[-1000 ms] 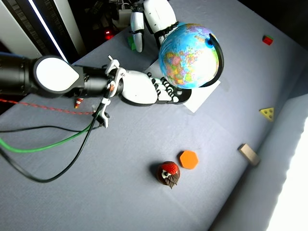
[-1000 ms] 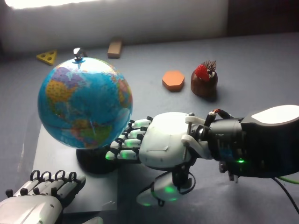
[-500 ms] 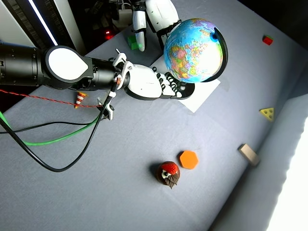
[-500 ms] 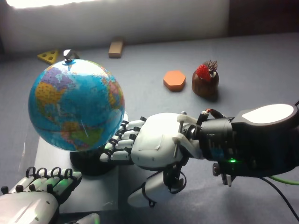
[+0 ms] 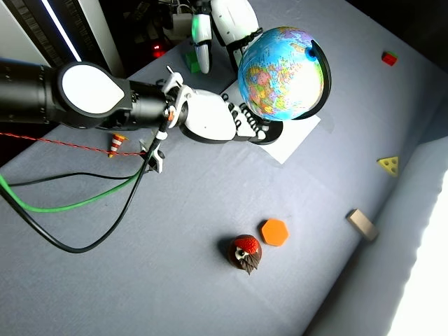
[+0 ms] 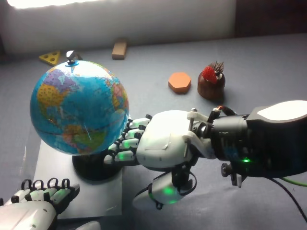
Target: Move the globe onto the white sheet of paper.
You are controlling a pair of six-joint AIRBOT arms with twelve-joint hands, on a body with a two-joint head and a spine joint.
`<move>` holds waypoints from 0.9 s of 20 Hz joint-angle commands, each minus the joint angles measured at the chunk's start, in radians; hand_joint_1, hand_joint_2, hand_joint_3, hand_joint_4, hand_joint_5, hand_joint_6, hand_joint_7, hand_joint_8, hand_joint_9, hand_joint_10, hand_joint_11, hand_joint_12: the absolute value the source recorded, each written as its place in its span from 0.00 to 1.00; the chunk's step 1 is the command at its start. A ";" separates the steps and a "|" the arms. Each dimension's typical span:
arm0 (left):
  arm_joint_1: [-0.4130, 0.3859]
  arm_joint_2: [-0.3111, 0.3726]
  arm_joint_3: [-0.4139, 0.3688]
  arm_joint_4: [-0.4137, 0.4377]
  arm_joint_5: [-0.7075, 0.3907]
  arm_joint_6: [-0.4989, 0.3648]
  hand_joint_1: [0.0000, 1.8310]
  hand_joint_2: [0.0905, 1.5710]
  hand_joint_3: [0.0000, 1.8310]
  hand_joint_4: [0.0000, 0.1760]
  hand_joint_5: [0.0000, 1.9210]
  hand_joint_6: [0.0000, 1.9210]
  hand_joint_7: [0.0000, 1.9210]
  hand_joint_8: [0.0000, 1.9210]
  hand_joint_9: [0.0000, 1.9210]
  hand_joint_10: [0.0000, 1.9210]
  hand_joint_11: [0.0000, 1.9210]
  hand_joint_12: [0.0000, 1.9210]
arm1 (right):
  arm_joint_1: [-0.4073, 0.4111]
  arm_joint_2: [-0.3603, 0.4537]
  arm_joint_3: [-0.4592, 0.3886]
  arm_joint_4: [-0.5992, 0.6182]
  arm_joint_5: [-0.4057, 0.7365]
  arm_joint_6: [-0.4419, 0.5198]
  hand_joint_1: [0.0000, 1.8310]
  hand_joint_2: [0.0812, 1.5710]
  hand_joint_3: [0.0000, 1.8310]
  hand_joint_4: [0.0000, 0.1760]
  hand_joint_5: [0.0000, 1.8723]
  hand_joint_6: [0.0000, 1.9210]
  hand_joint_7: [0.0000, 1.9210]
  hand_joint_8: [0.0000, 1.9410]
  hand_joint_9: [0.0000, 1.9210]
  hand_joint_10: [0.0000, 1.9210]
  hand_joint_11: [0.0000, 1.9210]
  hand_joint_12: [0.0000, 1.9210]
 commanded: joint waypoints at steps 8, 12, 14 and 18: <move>-0.258 0.064 -0.106 -0.327 0.136 0.267 0.00 0.81 0.00 0.00 0.07 0.00 0.06 0.00 0.05 0.00 0.00 0.12 | 0.037 0.273 -0.178 0.002 0.073 0.138 0.00 0.77 0.00 0.00 0.05 0.00 0.04 0.00 0.04 0.01 0.00 0.00; -0.424 0.047 -0.154 -0.550 0.125 0.436 0.00 0.81 0.00 0.00 0.07 0.00 0.06 0.00 0.05 0.00 0.00 0.12 | 0.063 0.474 -0.315 0.002 0.033 0.208 0.00 0.77 0.00 0.00 0.05 0.00 0.04 0.00 0.04 0.01 0.00 0.00; -0.522 0.024 -0.164 -0.654 0.106 0.545 0.00 0.81 0.00 0.00 0.07 0.00 0.06 0.00 0.05 0.00 0.00 0.12 | 0.078 0.550 -0.377 0.003 -0.044 0.214 0.00 0.77 0.00 0.00 0.05 0.00 0.04 0.00 0.04 0.01 0.00 0.00; -0.701 -0.047 -0.173 -0.822 0.019 0.674 0.00 0.81 0.00 0.00 0.07 0.00 0.06 0.00 0.06 0.00 0.00 0.14 | 0.138 0.673 -0.489 0.003 -0.196 0.279 0.00 0.77 0.00 0.00 0.06 0.00 0.05 0.01 0.05 0.01 0.00 0.00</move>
